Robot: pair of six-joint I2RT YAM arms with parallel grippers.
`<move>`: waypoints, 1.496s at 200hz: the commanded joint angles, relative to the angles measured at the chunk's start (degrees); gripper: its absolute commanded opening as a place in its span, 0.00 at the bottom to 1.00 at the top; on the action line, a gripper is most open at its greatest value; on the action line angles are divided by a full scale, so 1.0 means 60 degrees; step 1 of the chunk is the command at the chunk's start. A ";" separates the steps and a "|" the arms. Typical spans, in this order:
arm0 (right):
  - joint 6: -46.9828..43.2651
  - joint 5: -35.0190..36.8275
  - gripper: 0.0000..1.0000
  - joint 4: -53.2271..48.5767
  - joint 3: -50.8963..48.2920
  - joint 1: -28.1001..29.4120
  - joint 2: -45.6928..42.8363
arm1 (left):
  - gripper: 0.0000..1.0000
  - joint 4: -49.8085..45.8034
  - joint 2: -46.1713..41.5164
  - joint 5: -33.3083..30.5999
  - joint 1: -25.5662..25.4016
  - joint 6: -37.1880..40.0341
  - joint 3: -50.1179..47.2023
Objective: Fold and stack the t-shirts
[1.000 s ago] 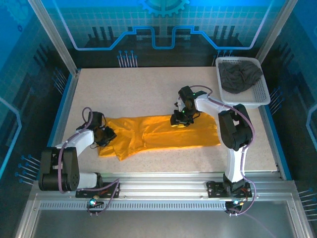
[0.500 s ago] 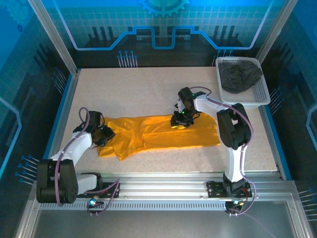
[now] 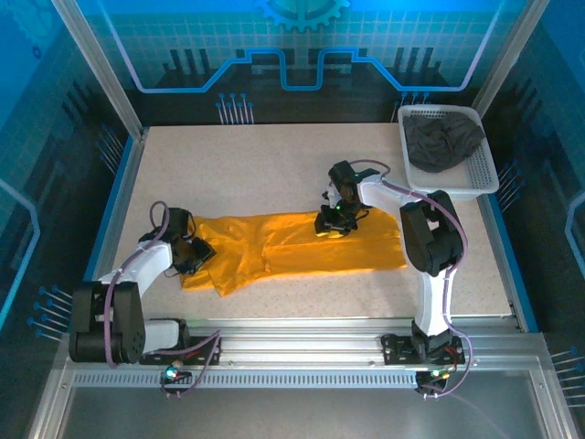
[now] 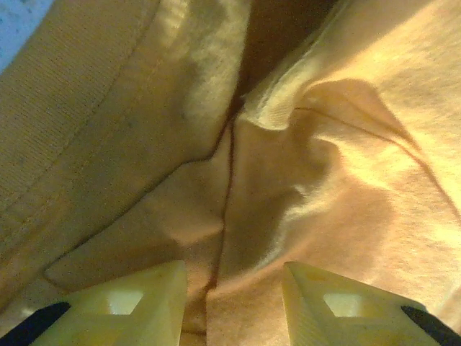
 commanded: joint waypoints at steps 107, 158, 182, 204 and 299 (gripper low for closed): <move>0.0058 -0.0221 0.38 -0.0245 0.0230 -0.0074 0.0187 | 0.22 0.0100 -0.0270 0.0542 -0.0160 -0.0177 0.0320; 0.0066 -0.0223 0.38 -0.0245 0.0243 -0.0075 0.0220 | 0.00 -0.0043 -0.0337 0.0629 -0.0160 0.0012 0.0275; 0.0028 -0.0220 0.38 -0.0275 0.0268 -0.0081 0.0220 | 0.00 -0.0139 -0.0343 0.0623 -0.0160 0.0093 0.0291; 0.0001 -0.0224 0.38 -0.0312 0.0274 -0.0099 0.0217 | 0.00 -0.0249 -0.0469 0.0556 -0.0167 0.0064 0.0330; -0.0058 -0.0180 0.37 -0.0385 0.0413 -0.0224 0.0380 | 0.00 -0.1331 -0.1919 0.0334 -0.1699 -0.2288 0.0540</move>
